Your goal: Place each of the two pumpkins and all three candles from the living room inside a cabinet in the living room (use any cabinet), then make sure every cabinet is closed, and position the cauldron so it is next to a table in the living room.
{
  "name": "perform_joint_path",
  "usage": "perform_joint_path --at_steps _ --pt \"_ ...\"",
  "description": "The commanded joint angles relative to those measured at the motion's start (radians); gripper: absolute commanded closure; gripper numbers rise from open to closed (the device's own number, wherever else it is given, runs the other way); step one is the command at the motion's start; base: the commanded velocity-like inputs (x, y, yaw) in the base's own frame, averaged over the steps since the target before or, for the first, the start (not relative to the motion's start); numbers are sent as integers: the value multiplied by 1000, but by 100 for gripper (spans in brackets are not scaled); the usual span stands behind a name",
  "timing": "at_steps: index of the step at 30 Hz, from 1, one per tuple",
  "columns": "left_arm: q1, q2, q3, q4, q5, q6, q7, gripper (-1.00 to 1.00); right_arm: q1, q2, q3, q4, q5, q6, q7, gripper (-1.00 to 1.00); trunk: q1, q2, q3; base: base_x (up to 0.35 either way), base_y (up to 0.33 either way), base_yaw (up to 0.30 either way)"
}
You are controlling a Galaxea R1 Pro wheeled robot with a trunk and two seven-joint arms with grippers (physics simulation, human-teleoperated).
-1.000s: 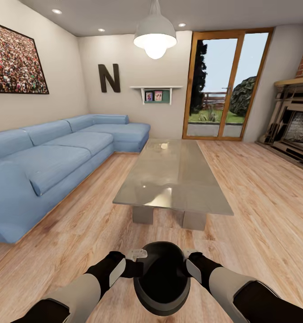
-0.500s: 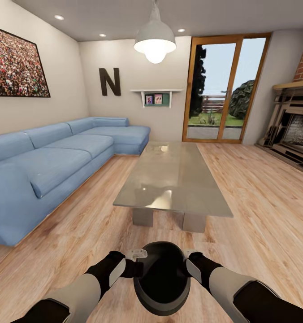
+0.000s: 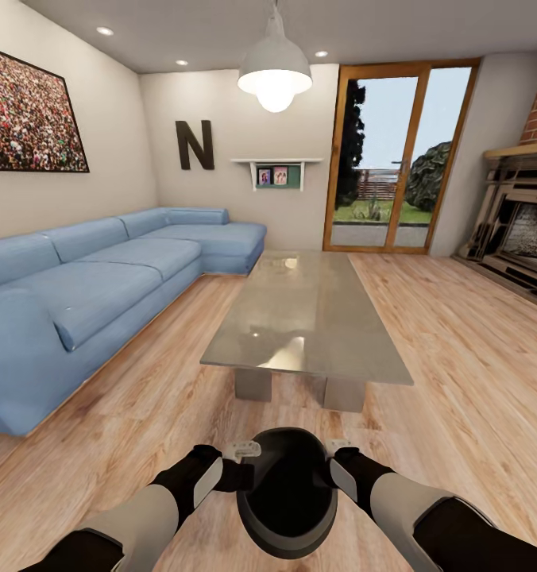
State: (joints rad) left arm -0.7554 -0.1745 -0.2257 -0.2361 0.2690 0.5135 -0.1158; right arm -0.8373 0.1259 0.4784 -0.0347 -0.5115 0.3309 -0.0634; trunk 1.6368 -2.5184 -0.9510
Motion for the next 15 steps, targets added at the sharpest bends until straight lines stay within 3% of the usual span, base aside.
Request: perform_joint_path --at_steps 1,7,12,15 --pt "-1 0 0 -3 50 6 1 100 0 0 2 -3 -16 5 -3 100 0 -1 -1 0 0 0" --pt "-1 0 0 -3 50 6 1 100 0 0 1 -3 -16 5 -3 100 0 -1 2 18 0 -96" --pt "-1 0 0 -3 51 6 1 100 0 0 0 -3 -19 5 -3 100 0 -1 5 238 49 -89" --pt "-1 0 0 -3 51 6 1 100 0 0 0 -3 -18 5 -3 100 0 -1 5 66 13 -7"
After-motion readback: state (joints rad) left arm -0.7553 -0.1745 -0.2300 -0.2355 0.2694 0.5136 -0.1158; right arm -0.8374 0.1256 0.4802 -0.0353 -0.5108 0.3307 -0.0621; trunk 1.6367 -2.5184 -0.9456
